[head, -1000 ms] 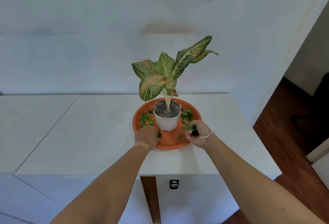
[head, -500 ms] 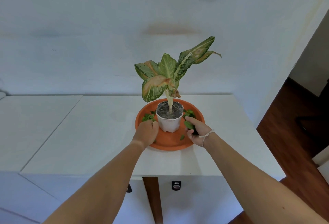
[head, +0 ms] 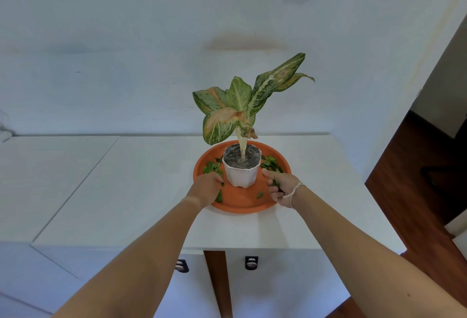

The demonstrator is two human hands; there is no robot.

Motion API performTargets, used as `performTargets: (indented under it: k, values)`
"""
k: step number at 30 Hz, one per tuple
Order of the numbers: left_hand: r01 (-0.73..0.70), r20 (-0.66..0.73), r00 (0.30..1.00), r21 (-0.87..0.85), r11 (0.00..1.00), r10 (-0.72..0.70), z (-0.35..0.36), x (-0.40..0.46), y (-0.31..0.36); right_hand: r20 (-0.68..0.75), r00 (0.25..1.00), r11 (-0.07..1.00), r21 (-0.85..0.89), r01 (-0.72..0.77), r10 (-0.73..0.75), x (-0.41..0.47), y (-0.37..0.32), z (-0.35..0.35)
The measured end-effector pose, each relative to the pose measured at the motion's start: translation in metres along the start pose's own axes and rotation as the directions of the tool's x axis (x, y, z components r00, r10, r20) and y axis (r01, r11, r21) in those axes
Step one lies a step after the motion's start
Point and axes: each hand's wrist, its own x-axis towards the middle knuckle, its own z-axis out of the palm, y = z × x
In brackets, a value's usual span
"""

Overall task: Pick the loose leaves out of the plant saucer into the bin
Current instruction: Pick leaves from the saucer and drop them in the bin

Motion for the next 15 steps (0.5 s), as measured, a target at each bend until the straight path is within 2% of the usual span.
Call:
performTargets:
  k: [3,7,11,15]
  values:
    - [-0.002,0.018,1.0,0.148,0.989,-0.001,0.0,-0.001,0.0,-0.111,0.985,0.945,-0.315,0.088,-0.129,-0.003,0.0,0.003]
    - [-0.029,0.022,0.999,0.32,0.947,0.024,0.002,-0.004,0.002,-0.144,0.943,0.766,-0.626,0.149,-0.301,-0.003,0.002,0.009]
    - [-0.027,0.031,0.999,0.426,0.904,0.015,0.004,-0.004,0.002,-0.086,0.902,0.465,-0.875,0.134,-0.422,0.004,0.003,0.01]
    - [-0.002,0.046,0.999,0.473,0.881,-0.022,0.005,-0.005,0.003,0.001,0.916,0.171,-0.982,0.076,-0.401,0.011,0.001,0.007]
